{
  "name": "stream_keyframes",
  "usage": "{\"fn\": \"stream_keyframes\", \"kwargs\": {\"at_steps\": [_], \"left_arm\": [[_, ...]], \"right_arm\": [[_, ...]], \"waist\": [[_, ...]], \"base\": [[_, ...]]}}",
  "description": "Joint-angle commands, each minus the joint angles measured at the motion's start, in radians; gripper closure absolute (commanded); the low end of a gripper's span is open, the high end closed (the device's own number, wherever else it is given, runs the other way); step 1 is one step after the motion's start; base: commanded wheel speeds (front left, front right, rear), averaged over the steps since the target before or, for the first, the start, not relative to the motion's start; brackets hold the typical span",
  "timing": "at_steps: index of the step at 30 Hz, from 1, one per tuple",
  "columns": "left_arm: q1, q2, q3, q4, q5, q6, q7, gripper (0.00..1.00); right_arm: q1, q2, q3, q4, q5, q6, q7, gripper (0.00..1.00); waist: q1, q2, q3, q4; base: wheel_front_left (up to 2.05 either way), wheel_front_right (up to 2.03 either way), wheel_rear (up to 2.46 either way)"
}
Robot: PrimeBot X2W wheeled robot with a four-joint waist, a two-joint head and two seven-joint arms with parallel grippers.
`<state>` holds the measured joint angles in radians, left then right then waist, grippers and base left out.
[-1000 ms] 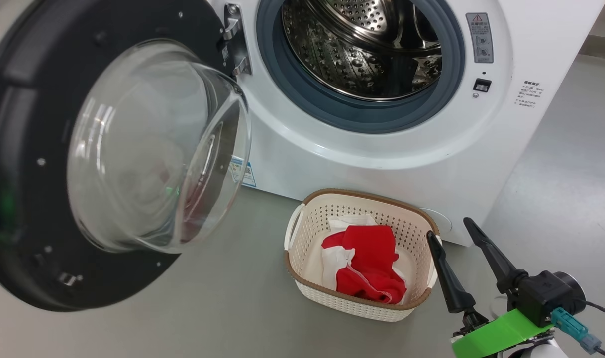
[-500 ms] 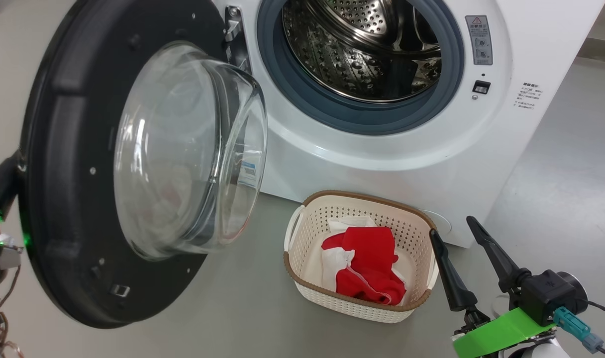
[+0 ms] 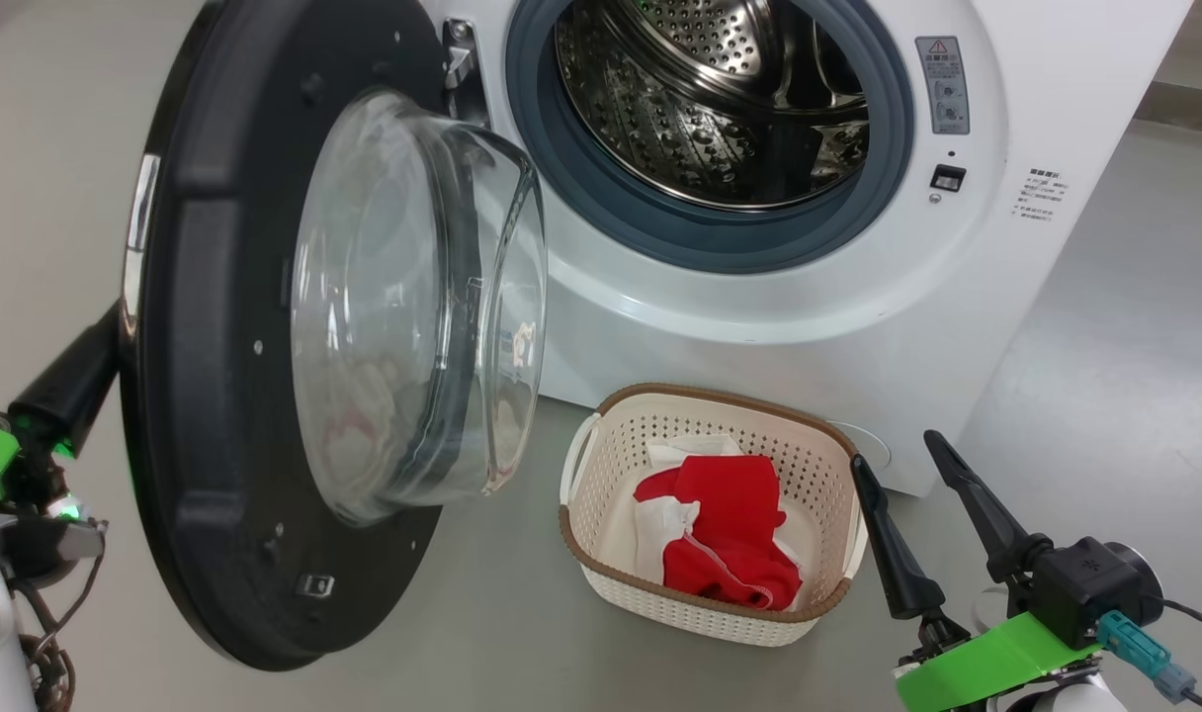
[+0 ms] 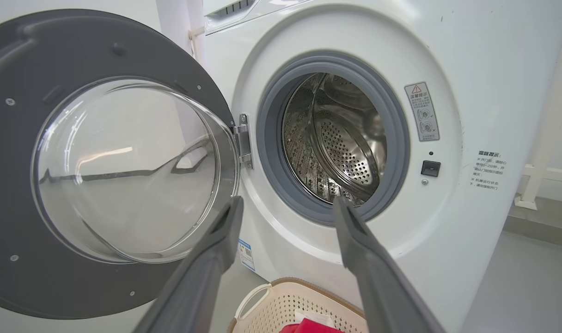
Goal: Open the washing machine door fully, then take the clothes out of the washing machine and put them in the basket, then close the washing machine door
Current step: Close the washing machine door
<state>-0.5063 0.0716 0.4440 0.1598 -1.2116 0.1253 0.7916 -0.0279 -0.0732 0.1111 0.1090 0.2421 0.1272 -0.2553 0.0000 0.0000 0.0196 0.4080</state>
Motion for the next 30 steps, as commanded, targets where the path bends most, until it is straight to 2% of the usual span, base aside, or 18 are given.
{"fn": "stream_keyframes", "kwargs": {"at_steps": [1, 12, 30], "left_arm": [[0.003, 0.017, 0.002, -0.039, -0.013, 0.006, 0.017, 1.0], [0.039, -0.012, -0.043, -0.099, -0.047, 0.024, 0.005, 1.0], [0.101, -0.021, -0.17, -0.138, -0.138, 0.046, -0.04, 1.0]], "right_arm": [[-0.018, -0.003, 0.021, -0.024, -0.008, 0.003, -0.006, 0.0], [-0.023, -0.001, 0.023, -0.023, -0.009, 0.003, -0.006, 0.0], [-0.018, 0.005, 0.027, -0.015, -0.01, 0.003, -0.006, 0.0]], "waist": [[0.0, 0.0, 0.0, -0.001], [0.0, 0.0, 0.006, -0.018], [0.0, 0.0, -0.01, -0.052]], "base": [[0.0, 0.0, 0.0], [0.0, 0.0, 0.0], [0.0, 0.0, 0.0]]}}
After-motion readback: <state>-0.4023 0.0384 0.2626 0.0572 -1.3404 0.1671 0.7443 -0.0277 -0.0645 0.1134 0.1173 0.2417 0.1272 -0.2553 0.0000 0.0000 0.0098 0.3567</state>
